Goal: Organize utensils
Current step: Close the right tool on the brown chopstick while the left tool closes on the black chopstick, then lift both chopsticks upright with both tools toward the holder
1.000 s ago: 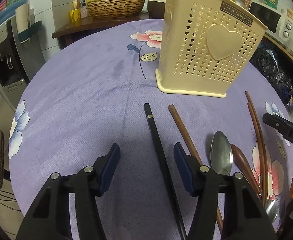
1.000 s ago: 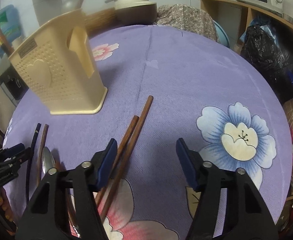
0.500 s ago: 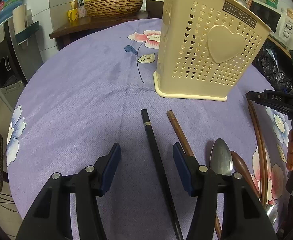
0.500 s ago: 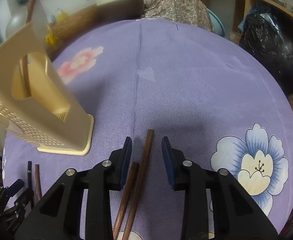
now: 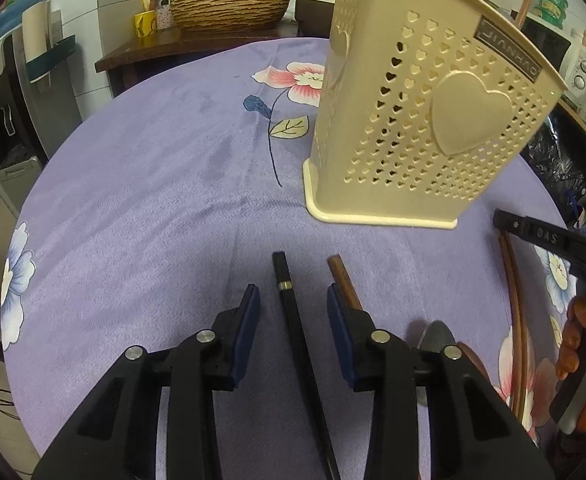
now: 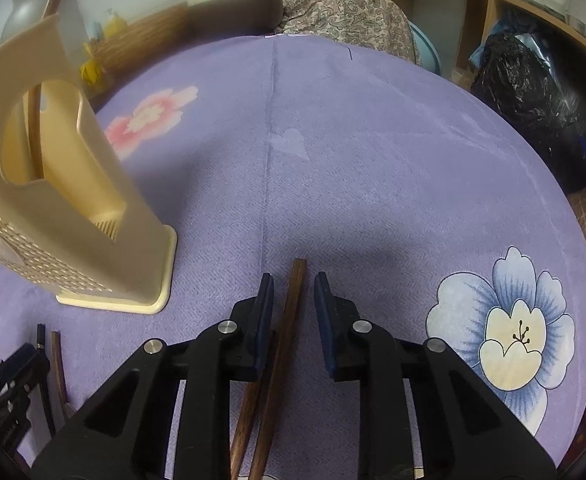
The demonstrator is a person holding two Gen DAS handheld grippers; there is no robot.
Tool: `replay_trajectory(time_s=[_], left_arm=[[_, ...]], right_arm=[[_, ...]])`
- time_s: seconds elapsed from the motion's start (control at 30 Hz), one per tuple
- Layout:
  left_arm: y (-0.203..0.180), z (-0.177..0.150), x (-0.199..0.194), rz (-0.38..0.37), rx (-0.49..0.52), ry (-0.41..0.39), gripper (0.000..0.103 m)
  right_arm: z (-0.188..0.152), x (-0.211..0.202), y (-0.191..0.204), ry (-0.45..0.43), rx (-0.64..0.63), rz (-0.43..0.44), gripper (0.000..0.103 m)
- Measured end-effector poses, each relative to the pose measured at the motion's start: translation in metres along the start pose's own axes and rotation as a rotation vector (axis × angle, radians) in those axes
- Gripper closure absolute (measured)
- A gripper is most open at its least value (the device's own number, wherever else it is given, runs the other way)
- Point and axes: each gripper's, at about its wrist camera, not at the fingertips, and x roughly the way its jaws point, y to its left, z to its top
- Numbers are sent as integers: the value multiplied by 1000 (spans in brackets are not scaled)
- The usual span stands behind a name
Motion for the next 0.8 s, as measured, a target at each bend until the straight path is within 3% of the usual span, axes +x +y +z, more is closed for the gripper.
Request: replay_trajectory(time_s=[0.3, 0.8], left_arm=[[2, 4, 3, 26, 4, 3, 91], [-2, 6, 4, 8, 16, -2, 93]], right_arm=[[-1, -1, 1, -12, -38, -10, 92], [0, -1, -2, -23, -20, 42, 93]])
